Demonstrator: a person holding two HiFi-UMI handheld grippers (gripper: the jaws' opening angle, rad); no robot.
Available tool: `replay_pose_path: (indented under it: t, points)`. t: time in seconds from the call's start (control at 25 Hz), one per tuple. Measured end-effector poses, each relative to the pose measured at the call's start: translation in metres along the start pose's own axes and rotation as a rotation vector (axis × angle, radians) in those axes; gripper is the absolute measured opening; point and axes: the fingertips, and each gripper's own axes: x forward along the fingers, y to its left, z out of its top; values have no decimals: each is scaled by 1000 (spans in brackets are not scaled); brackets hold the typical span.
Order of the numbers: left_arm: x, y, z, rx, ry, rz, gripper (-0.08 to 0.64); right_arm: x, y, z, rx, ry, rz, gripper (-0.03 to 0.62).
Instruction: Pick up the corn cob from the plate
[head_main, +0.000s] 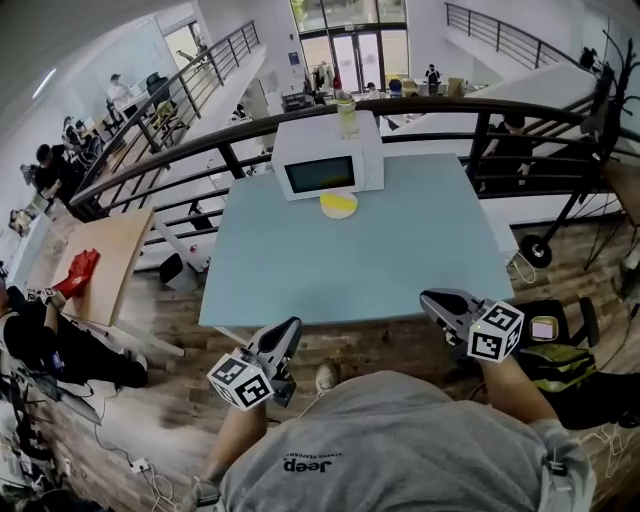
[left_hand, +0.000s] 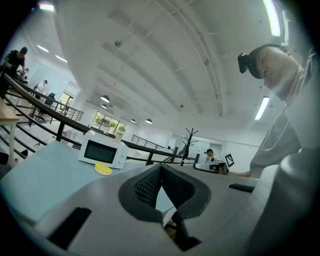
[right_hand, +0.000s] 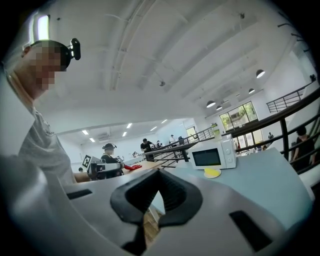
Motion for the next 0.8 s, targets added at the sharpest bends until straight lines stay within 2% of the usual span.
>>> replay_pose_path:
  t: [0.16,0.48,0.8]
  points:
    - [17,63,29,9,-6,-61,6,58,-17,21,-6,-12,-56,6]
    - [28,200,92,78,49,-138,6,194,-37,56,11,-40,-137,6]
    - [44,290,116,60,74,-169,6,261,-68,69,25,-31,-218,6]
